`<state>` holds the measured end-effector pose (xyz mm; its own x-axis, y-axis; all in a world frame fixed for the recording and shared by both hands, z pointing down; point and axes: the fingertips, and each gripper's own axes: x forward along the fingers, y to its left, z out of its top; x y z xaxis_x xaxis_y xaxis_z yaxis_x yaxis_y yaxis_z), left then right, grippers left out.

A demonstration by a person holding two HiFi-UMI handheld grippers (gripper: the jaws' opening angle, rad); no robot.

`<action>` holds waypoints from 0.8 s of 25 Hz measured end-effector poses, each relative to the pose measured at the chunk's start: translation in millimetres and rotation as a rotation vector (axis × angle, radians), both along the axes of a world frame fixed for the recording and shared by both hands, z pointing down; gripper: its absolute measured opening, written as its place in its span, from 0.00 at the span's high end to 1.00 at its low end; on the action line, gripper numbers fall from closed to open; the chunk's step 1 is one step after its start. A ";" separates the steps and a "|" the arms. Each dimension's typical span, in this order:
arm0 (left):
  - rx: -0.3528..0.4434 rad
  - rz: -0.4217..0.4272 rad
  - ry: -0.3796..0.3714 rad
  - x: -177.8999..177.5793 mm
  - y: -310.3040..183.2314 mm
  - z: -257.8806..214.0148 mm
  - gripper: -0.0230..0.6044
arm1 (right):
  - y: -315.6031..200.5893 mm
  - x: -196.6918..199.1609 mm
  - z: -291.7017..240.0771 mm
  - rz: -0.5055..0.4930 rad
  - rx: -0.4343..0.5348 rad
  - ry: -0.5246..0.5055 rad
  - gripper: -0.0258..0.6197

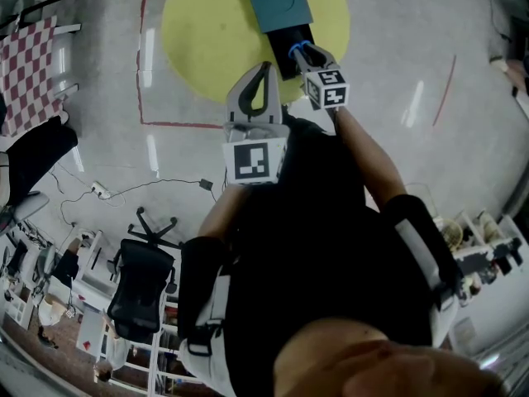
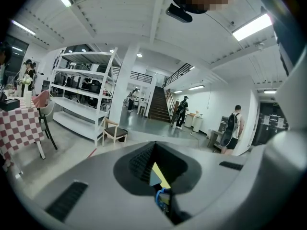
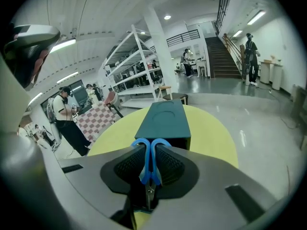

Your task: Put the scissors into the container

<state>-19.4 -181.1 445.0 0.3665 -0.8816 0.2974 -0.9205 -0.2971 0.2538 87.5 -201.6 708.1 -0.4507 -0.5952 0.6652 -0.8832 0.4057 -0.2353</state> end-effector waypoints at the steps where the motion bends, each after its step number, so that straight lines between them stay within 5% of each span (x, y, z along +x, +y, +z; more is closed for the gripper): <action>1: 0.001 -0.001 0.001 -0.3 -0.1 -0.5 0.97 | 0.1 -0.3 2.1 -0.003 -0.002 0.005 0.85; 20: -0.020 -0.002 0.010 -3.1 4.5 1.0 0.97 | -13.9 -7.3 26.4 0.009 -0.029 0.090 0.85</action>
<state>-22.5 -176.6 446.0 0.3677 -0.8763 0.3111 -0.9184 -0.2899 0.2691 80.1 -215.5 734.5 -0.3833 -0.5788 0.7198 -0.9049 0.3916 -0.1669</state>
